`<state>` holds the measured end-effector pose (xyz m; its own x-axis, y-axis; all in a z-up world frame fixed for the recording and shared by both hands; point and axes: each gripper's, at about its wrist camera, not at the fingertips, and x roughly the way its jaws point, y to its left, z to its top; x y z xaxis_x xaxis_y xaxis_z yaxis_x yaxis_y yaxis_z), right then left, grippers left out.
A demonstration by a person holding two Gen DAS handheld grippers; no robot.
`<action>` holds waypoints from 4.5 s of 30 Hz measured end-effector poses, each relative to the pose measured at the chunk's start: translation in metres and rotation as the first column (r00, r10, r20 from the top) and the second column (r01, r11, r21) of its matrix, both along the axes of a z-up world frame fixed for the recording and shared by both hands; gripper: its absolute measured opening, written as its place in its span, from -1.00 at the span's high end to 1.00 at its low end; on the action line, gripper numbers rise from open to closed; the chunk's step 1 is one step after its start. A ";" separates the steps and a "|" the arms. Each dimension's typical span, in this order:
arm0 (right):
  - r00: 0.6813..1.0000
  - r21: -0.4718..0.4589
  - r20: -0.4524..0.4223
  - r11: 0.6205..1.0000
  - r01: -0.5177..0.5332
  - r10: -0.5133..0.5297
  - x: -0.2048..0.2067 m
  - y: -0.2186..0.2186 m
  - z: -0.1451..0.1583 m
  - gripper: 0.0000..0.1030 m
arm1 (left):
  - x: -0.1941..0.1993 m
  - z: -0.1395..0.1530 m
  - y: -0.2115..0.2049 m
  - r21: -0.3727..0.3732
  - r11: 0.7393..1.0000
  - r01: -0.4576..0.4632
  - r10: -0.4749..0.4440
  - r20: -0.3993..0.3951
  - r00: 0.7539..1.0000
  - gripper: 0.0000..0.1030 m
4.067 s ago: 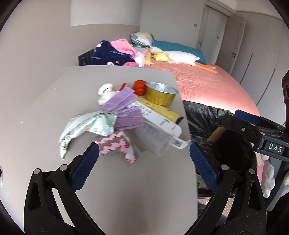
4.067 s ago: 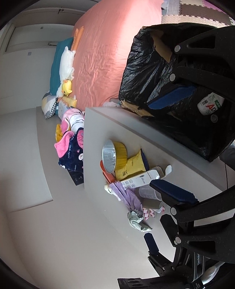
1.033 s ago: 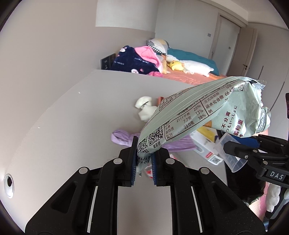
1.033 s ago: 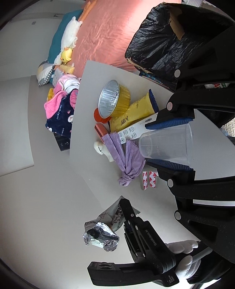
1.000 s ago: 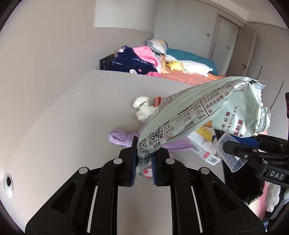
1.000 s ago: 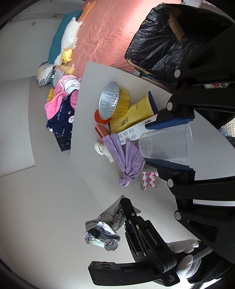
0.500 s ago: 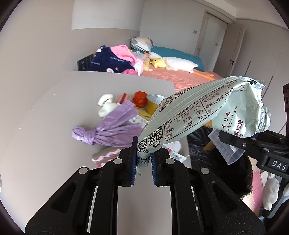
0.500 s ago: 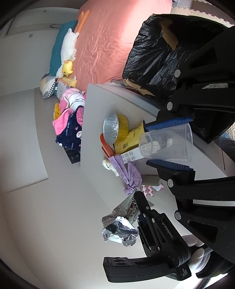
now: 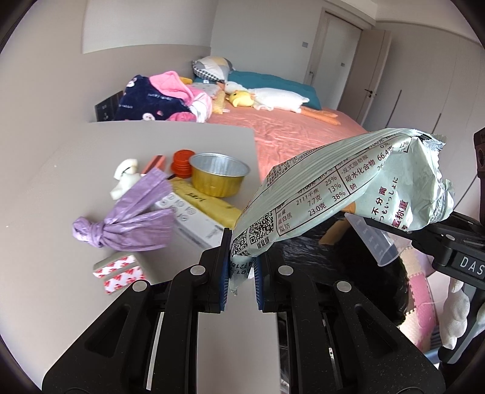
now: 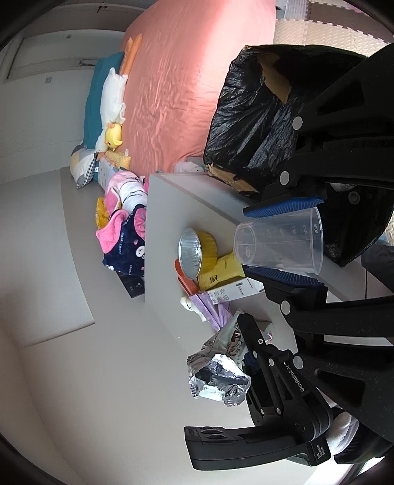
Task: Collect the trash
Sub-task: 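Carry the snack wrapper over the trash bag and open the right tool, then move the right tool back to the white box on the desk, then close the right tool on the white box and lift it while the left tool grips the red-white printed box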
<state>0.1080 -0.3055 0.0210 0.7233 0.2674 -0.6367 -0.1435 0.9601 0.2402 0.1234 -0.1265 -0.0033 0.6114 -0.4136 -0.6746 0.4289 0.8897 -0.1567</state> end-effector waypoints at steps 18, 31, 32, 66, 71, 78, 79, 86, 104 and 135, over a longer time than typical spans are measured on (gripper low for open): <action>0.987 0.038 0.014 0.986 0.160 -0.161 -0.015 -0.071 0.004 0.30 | -0.001 -0.009 -0.071 -0.053 0.982 0.179 -0.182 -0.057 0.982 0.75; 0.907 0.116 -0.016 0.900 0.421 -0.422 -0.028 -0.138 -0.002 -0.46 | -0.014 -0.018 -0.115 -0.056 0.950 0.307 -0.312 -0.108 0.944 -0.87; 0.904 0.119 -0.015 0.897 0.426 -0.427 -0.028 -0.141 -0.002 -0.46 | -0.019 -0.017 -0.116 -0.044 0.950 0.310 -0.313 -0.076 0.947 -0.87; 0.974 0.075 -0.025 0.971 0.226 -0.224 -0.001 -0.064 -0.008 -0.47 | -0.013 -0.011 -0.036 -0.002 0.995 0.104 -0.104 -0.016 0.994 -0.87; 0.985 0.055 -0.019 0.984 0.171 -0.170 0.006 -0.042 -0.008 -0.47 | -0.011 -0.011 -0.015 0.007 0.998 0.057 -0.057 -0.012 0.998 -0.87; 0.992 0.048 -0.020 0.991 0.124 -0.123 0.015 -0.021 -0.011 -0.47 | -0.008 -0.011 0.008 0.034 0.999 -0.004 0.004 -0.002 1.000 -0.87; 0.993 0.047 -0.018 0.992 0.116 -0.116 0.017 -0.018 -0.012 -0.47 | -0.008 -0.012 0.012 0.040 0.999 -0.013 0.013 0.000 1.000 -0.87; 0.999 0.028 -0.017 0.998 0.047 -0.046 0.027 0.006 -0.019 -0.47 | -0.001 -0.017 0.037 0.064 0.995 -0.073 0.073 -0.006 0.997 -0.87; 0.986 -0.024 -0.039 0.986 -0.163 0.162 0.058 0.068 -0.041 -0.43 | 0.031 -0.042 0.068 0.109 0.982 -0.152 0.158 -0.050 0.986 -0.87; 0.937 -0.086 -0.170 0.943 -0.321 0.304 0.113 0.126 -0.078 0.31 | 0.045 -0.059 0.085 0.044 0.986 -0.160 0.165 -0.149 0.975 -0.58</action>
<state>0.2206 -0.1794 -0.0574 0.5066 0.3855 -0.7712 -0.4105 0.8944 0.1775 0.1683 -0.0414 -0.0620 0.5582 -0.2941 -0.7759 0.2518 0.9510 -0.1793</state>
